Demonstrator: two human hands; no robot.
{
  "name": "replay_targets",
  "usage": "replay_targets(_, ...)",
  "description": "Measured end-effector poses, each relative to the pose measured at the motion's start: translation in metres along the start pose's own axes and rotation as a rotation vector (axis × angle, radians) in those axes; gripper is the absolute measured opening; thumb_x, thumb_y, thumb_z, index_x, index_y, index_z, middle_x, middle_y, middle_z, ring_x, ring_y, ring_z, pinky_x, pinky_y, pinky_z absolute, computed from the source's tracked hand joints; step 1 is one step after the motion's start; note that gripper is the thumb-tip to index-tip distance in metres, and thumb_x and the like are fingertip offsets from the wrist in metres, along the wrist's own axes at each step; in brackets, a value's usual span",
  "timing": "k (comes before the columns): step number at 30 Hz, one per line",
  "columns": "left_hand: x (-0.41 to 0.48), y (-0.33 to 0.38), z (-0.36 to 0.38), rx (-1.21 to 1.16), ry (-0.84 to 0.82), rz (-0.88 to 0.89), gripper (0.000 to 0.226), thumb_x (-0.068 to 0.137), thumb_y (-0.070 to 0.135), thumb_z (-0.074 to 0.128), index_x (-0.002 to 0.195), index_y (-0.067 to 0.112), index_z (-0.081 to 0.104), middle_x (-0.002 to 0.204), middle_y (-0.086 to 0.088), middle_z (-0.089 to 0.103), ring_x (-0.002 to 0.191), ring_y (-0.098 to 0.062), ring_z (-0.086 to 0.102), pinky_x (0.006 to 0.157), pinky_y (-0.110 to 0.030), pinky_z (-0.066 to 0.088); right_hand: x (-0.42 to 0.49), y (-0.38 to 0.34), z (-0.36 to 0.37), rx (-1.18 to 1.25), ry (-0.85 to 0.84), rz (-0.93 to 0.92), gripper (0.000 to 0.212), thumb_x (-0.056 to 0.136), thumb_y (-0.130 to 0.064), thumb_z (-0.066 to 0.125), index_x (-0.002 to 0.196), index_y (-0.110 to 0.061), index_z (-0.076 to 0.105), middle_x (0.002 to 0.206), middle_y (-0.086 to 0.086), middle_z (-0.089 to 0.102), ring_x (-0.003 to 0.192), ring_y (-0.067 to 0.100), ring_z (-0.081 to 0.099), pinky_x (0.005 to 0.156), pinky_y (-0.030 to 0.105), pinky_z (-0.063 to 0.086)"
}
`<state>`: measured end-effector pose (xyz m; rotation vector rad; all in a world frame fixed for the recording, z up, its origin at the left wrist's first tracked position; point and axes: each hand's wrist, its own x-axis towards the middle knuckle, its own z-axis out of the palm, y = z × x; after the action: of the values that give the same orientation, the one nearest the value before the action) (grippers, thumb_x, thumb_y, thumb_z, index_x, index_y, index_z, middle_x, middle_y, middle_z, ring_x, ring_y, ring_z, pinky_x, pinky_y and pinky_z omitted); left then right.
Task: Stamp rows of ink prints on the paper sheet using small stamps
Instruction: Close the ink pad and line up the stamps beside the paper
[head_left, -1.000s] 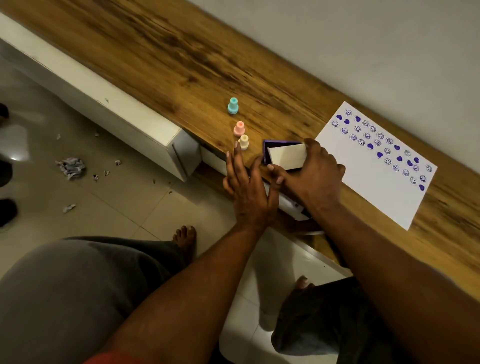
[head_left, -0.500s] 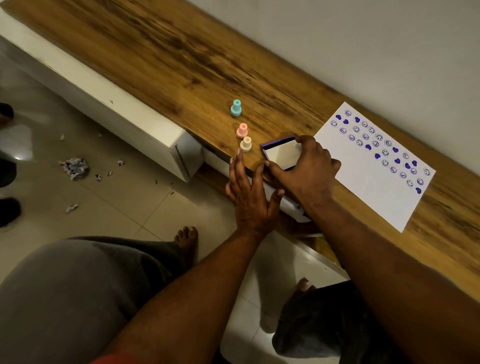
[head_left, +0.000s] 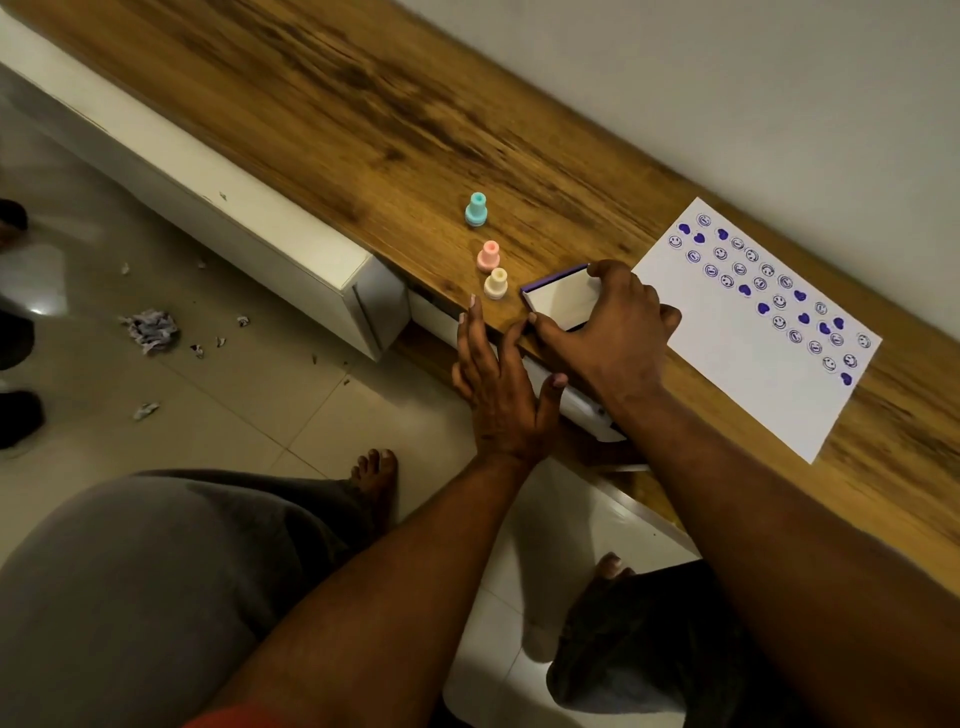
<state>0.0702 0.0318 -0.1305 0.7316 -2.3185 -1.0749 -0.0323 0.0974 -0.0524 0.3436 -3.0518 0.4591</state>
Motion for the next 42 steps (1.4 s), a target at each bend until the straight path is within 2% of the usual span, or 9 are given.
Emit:
replay_targets(7, -0.002, -0.007, -0.002, -0.078, 0.054, -0.032, 0.088, 0.095, 0.084, 0.023, 0.142, 0.016, 0.052, 0.175, -0.008, 0.011, 0.162, -0.030, 0.013, 0.122, -0.058, 0.017, -0.001, -0.001, 0.003, -0.019, -0.018, -0.032, 0.093, 0.067, -0.084, 0.063, 0.137, -0.024, 0.048, 0.133, 0.001, 0.061, 0.124, 0.025, 0.056, 0.099, 0.046, 0.041)
replay_targets(12, 0.000, -0.017, -0.004, -0.055, 0.075, -0.034, 0.080, 0.097, 0.080, 0.027, 0.141, 0.018, 0.049, 0.175, -0.011, 0.013, 0.161, -0.030, 0.014, 0.120, -0.057, 0.019, 0.002, 0.000, 0.002, -0.041, -0.035, -0.069, 0.092, 0.067, -0.083, 0.067, 0.137, -0.026, 0.046, 0.133, 0.000, 0.061, 0.123, 0.025, 0.057, 0.100, 0.045, 0.042)
replay_targets(18, 0.006, -0.013, -0.003, -0.056, 0.099, -0.034, 0.082, 0.097, 0.079, 0.027, 0.146, 0.017, 0.048, 0.174, -0.012, 0.012, 0.161, -0.032, 0.014, 0.121, -0.057, 0.018, 0.010, 0.004, 0.002, 0.116, -0.093, -0.145, 0.098, 0.062, -0.075, 0.077, 0.138, -0.026, 0.040, 0.132, -0.001, 0.059, 0.120, 0.022, 0.058, 0.102, 0.043, 0.042)
replay_targets(21, 0.015, -0.009, -0.004, -0.002, 0.097, -0.008, 0.086, 0.097, 0.079, 0.029, 0.150, 0.016, 0.049, 0.175, -0.011, 0.009, 0.162, -0.031, 0.010, 0.122, -0.053, 0.015, 0.022, 0.011, -0.004, 0.207, -0.217, -0.274, 0.103, 0.059, -0.077, 0.078, 0.139, -0.026, 0.037, 0.134, -0.002, 0.057, 0.122, 0.019, 0.056, 0.101, 0.041, 0.038)
replay_targets(24, 0.022, -0.004, -0.003, 0.068, 0.065, 0.012, 0.084, 0.096, 0.079, 0.029, 0.157, 0.023, 0.045, 0.177, -0.008, 0.002, 0.163, -0.028, 0.002, 0.122, -0.045, 0.005, 0.034, 0.020, -0.011, 0.204, -0.328, -0.405, 0.107, 0.060, -0.080, 0.075, 0.143, -0.025, 0.036, 0.142, -0.002, 0.054, 0.130, 0.019, 0.052, 0.105, 0.044, 0.034)
replay_targets(26, 0.020, -0.001, -0.002, 0.102, 0.055, 0.005, 0.082, 0.097, 0.077, 0.028, 0.160, 0.025, 0.041, 0.177, -0.008, 0.000, 0.163, -0.029, 0.000, 0.122, -0.044, 0.003, 0.037, 0.025, -0.014, 0.188, -0.360, -0.447, 0.108, 0.062, -0.080, 0.074, 0.145, -0.024, 0.035, 0.145, -0.002, 0.052, 0.132, 0.019, 0.051, 0.108, 0.046, 0.033)
replay_targets(32, 0.019, 0.002, 0.002, 0.134, 0.043, -0.008, 0.078, 0.097, 0.070, 0.039, 0.161, 0.025, 0.038, 0.177, -0.005, -0.004, 0.163, -0.029, 0.000, 0.122, -0.042, 0.000, 0.037, 0.031, -0.013, 0.185, -0.340, -0.462, 0.108, 0.065, -0.081, 0.072, 0.150, -0.027, 0.033, 0.149, -0.002, 0.052, 0.135, 0.021, 0.050, 0.111, 0.049, 0.033)
replay_targets(38, 0.013, -0.001, 0.006, 0.117, 0.027, -0.021, 0.079, 0.097, 0.073, 0.037, 0.159, 0.024, 0.041, 0.177, -0.006, -0.001, 0.163, -0.028, 0.000, 0.121, -0.044, 0.003, 0.032, 0.033, -0.003, 0.178, -0.303, -0.459, 0.104, 0.065, -0.084, 0.069, 0.147, -0.030, 0.037, 0.145, -0.004, 0.054, 0.131, 0.019, 0.052, 0.107, 0.049, 0.039)
replay_targets(42, 0.012, -0.001, 0.011, 0.089, 0.013, -0.042, 0.079, 0.097, 0.073, 0.041, 0.160, 0.025, 0.038, 0.177, -0.004, -0.001, 0.163, -0.028, 0.000, 0.121, -0.052, 0.009, 0.033, 0.031, 0.001, 0.168, -0.288, -0.462, 0.101, 0.065, -0.082, 0.071, 0.146, -0.031, 0.038, 0.143, -0.004, 0.055, 0.128, 0.019, 0.053, 0.104, 0.046, 0.039)
